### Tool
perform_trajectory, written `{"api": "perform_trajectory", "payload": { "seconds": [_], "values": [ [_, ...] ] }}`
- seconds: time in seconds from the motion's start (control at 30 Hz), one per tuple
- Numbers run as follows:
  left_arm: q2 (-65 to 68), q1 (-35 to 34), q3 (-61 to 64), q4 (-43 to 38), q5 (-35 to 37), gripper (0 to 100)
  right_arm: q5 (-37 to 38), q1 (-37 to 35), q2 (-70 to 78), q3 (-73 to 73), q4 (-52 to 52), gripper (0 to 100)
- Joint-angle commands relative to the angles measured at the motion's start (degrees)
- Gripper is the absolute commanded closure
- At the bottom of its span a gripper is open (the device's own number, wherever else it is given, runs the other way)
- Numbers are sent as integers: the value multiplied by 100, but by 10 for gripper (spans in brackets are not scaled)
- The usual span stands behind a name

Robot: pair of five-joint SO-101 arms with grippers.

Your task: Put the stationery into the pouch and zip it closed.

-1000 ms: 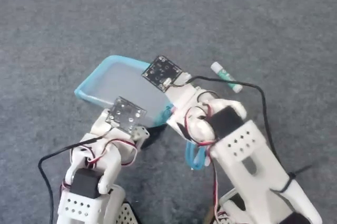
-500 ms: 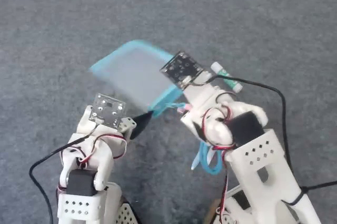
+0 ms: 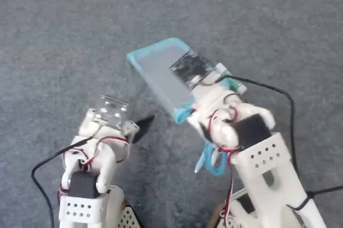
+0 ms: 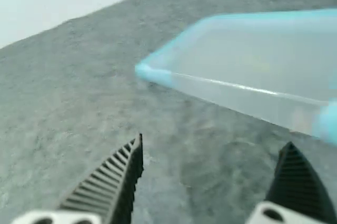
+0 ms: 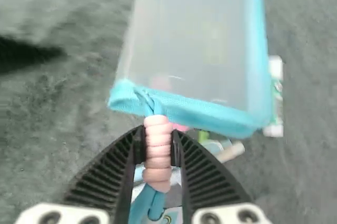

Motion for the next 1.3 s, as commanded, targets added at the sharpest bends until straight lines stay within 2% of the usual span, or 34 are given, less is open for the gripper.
{"api": "perform_trajectory", "payload": {
  "seconds": [0.0,0.13,0.37,0.53,0.63,0.83,1.13,1.27],
  "values": [
    [-18,387,-321,193,123,620,26,-330,119,-97,-189,992],
    [-18,475,-356,193,220,598,-281,-365,163,-378,-119,992],
    [-18,466,-347,105,220,599,-299,-391,154,-545,40,992],
    [26,431,-321,-70,281,599,-281,-963,145,-554,277,992],
    [26,422,-312,-79,325,599,-281,-1033,-13,-598,295,992],
    [35,-44,-66,-510,299,600,-114,-1024,-681,-571,497,992],
    [35,-123,-40,-527,299,600,-79,-1024,-919,-607,673,992],
    [35,-378,13,-677,325,600,-62,-1033,-919,-721,831,992]
  ]
}}
